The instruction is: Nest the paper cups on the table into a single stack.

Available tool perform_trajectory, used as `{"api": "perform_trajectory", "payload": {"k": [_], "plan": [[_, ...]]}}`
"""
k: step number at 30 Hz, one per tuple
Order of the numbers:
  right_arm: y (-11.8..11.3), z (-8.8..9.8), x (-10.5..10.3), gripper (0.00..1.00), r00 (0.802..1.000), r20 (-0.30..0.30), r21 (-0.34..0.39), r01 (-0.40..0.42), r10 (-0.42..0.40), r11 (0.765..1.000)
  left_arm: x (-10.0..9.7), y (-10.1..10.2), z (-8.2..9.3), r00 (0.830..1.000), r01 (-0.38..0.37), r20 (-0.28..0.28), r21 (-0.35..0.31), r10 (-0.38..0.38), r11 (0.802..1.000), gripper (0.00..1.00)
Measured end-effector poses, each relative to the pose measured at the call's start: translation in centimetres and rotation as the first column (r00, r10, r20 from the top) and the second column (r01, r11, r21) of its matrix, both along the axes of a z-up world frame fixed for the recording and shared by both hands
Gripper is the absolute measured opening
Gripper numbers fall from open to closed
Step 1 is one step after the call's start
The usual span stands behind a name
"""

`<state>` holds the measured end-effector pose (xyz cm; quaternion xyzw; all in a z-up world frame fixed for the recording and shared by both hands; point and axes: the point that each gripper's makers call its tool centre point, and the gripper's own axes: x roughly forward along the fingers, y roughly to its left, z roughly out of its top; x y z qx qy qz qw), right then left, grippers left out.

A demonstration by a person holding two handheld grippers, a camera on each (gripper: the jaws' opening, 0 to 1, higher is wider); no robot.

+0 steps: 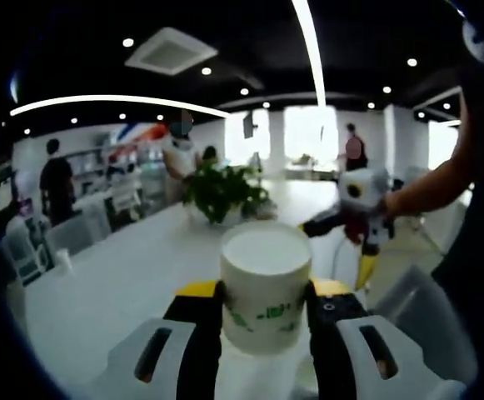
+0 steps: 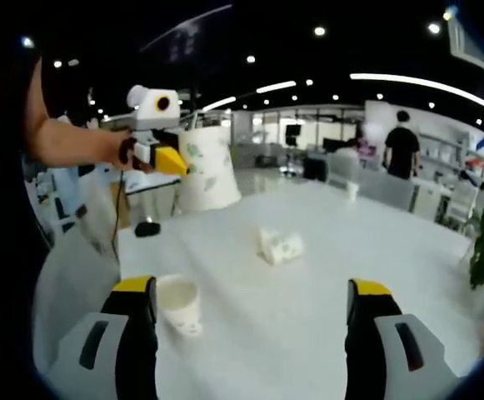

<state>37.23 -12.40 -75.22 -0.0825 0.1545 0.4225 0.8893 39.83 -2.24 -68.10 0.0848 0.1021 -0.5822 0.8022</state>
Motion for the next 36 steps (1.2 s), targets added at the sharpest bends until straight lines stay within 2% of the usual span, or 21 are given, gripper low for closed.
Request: {"api": "perform_trajectory", "payload": {"k": [20,23,31,36], "plan": [[0.8,0.7,-0.1,0.93,1.0,0.014,0.007,-0.007,0.007,1.0,-2.8,-0.4,0.4,0.999,0.037,-0.005,-0.011,-0.037,0.999,0.38],[1.3,2.1,-0.1,0.91,1.0,0.009,0.069,-0.006,0.005,0.998,-2.9,-0.3,0.6,0.999,0.032,-0.004,-0.02,-0.032,0.999,0.38],[2.5,4.7,0.1,0.86,0.999,0.043,0.099,-0.03,0.026,0.995,-3.1,0.0,1.4,1.0,0.017,-0.011,-0.068,-0.018,0.998,0.38],[3.4,6.0,-0.1,0.81,0.998,0.045,0.139,-0.056,0.051,0.989,-3.1,0.0,2.3,1.0,-0.003,-0.023,-0.155,-0.001,0.988,0.38]]}}
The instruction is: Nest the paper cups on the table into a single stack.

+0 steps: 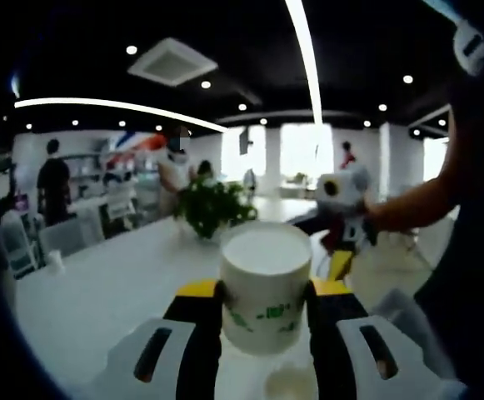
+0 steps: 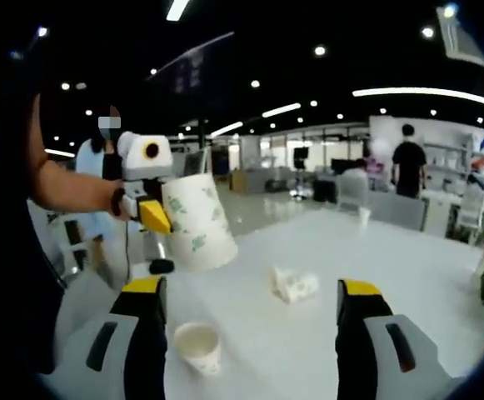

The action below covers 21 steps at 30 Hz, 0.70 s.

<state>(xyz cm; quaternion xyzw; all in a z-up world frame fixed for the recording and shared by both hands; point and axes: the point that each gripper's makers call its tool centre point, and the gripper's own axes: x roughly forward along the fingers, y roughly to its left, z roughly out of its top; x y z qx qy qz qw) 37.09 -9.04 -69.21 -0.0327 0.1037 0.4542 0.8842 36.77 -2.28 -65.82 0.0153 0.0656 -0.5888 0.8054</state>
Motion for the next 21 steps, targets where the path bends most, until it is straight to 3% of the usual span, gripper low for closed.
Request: {"api": "perform_trajectory", "payload": {"k": [9,13,16,21], "plan": [[1.9,1.7,-1.6,0.6,0.996,-0.019,0.038,-0.089,0.09,0.995,-0.7,0.0,1.9,1.0,-0.002,-0.018,-0.146,0.0,0.989,0.38],[2.5,2.6,-2.0,0.57,0.993,-0.025,0.073,-0.115,0.117,0.991,-0.5,0.1,2.6,0.999,-0.023,-0.042,-0.183,0.016,0.983,0.38],[2.7,2.8,-2.1,0.54,0.991,-0.029,0.087,-0.125,0.128,0.988,-0.7,0.0,3.3,0.999,-0.022,-0.027,-0.207,0.016,0.978,0.38],[3.5,3.3,-3.0,0.41,0.979,-0.085,0.147,-0.171,0.185,0.974,-0.9,0.0,4.1,1.0,-0.02,-0.027,-0.242,0.014,0.97,0.38]]}}
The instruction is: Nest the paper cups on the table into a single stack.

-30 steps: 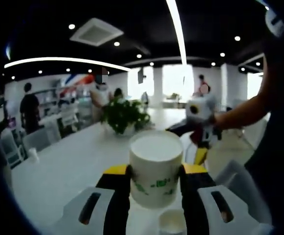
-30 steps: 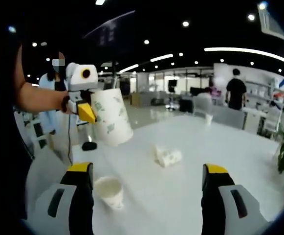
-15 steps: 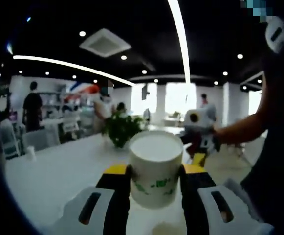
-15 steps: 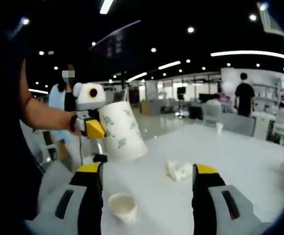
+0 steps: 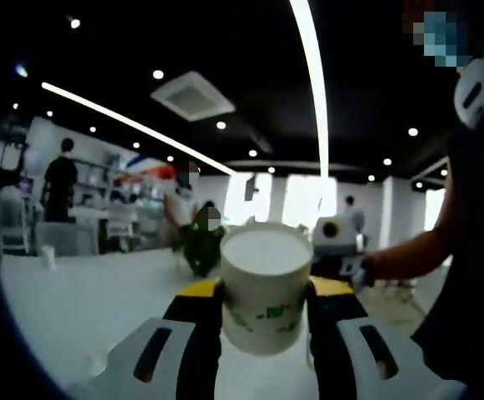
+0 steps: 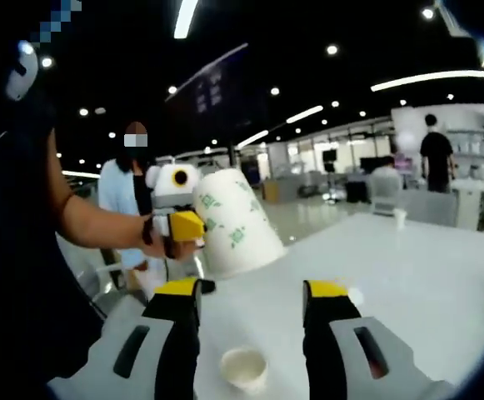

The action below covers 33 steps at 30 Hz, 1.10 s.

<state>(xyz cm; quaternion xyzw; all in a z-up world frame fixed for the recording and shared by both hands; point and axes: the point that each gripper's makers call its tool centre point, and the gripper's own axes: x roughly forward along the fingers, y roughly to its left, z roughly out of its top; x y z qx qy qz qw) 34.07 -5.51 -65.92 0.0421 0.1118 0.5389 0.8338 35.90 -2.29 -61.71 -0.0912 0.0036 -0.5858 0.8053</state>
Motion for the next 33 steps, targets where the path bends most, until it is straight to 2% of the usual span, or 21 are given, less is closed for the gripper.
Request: {"api": "perform_trajectory", "payload": {"k": [3,10,14,21,26,29,33], "plan": [[0.3,0.6,-0.2,0.39,1.0,-0.014,0.036,-0.012,0.013,0.999,-0.3,-0.2,0.0,1.0,0.013,0.003,-0.002,-0.013,1.0,0.38],[0.4,1.0,-0.6,0.3,0.999,-0.03,0.055,-0.039,0.041,0.998,-0.9,-0.3,-1.0,0.999,0.037,0.005,0.043,-0.037,0.998,0.38],[0.4,0.5,-0.9,0.3,0.997,-0.056,0.051,-0.05,0.053,0.997,-0.9,0.0,-0.4,1.0,0.031,0.004,0.008,-0.031,1.0,0.38],[0.9,1.0,-1.6,0.26,0.995,-0.057,0.081,-0.078,0.083,0.994,-1.4,-0.1,-1.8,0.999,0.053,0.004,0.069,-0.053,0.996,0.38],[1.3,1.2,-2.2,0.19,0.991,-0.064,0.097,-0.108,0.114,0.989,-2.2,0.0,-3.2,0.995,0.099,-0.007,0.128,-0.099,0.987,0.38],[1.7,1.4,-3.0,0.11,0.986,-0.073,0.118,-0.141,0.15,0.983,-2.8,0.0,-3.9,0.992,0.127,-0.014,0.155,-0.126,0.98,0.37],[2.1,1.3,-3.6,0.1,0.982,-0.08,0.12,-0.161,0.171,0.98,-3.3,0.0,-4.2,0.989,0.146,-0.023,0.166,-0.144,0.975,0.37]]}}
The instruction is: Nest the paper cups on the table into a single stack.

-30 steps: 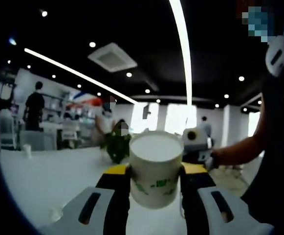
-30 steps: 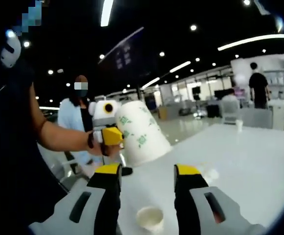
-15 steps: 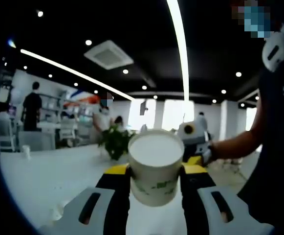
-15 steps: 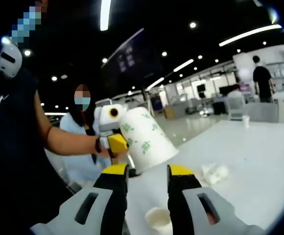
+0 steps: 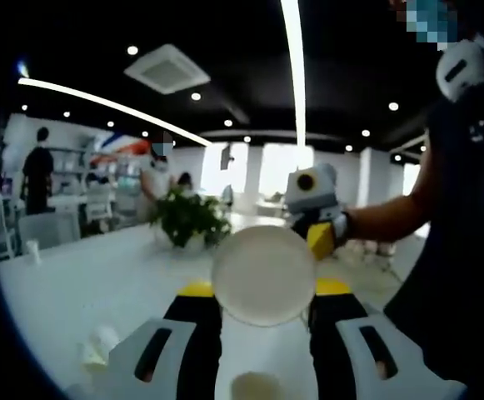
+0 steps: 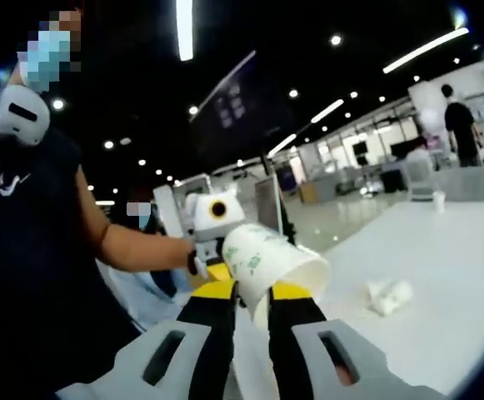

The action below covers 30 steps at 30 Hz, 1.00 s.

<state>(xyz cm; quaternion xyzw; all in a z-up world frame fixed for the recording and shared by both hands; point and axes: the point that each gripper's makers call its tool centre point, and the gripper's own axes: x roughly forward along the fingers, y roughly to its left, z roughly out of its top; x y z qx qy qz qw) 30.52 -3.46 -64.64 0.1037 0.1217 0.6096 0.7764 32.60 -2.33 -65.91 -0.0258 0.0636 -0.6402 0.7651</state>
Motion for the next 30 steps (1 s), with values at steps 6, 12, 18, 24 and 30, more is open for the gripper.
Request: {"api": "perform_trajectory", "payload": {"k": [6,12,18,24,30], "plan": [[0.4,0.5,-0.8,0.04,0.999,0.007,0.01,-0.037,0.037,0.999,0.0,0.1,0.0,1.0,-0.003,0.007,0.016,0.003,1.0,0.37],[1.2,0.8,-1.8,0.0,0.996,0.029,-0.005,-0.081,0.081,0.997,0.1,0.2,-0.2,1.0,-0.017,0.014,0.042,0.017,0.999,0.42],[0.9,0.6,-1.0,0.0,0.997,0.044,-0.059,-0.055,0.058,0.997,1.3,1.0,-0.9,0.997,-0.074,0.005,0.09,0.074,0.993,0.57],[0.5,1.1,-0.6,0.0,0.998,0.028,-0.119,-0.047,0.05,0.992,3.3,2.5,-2.1,0.979,-0.196,-0.023,0.161,0.202,0.967,0.79],[0.1,2.0,-0.1,0.0,0.994,0.089,-0.269,-0.04,0.067,0.962,4.7,5.5,-3.6,0.944,-0.323,0.009,0.239,0.331,0.916,0.89]]}}
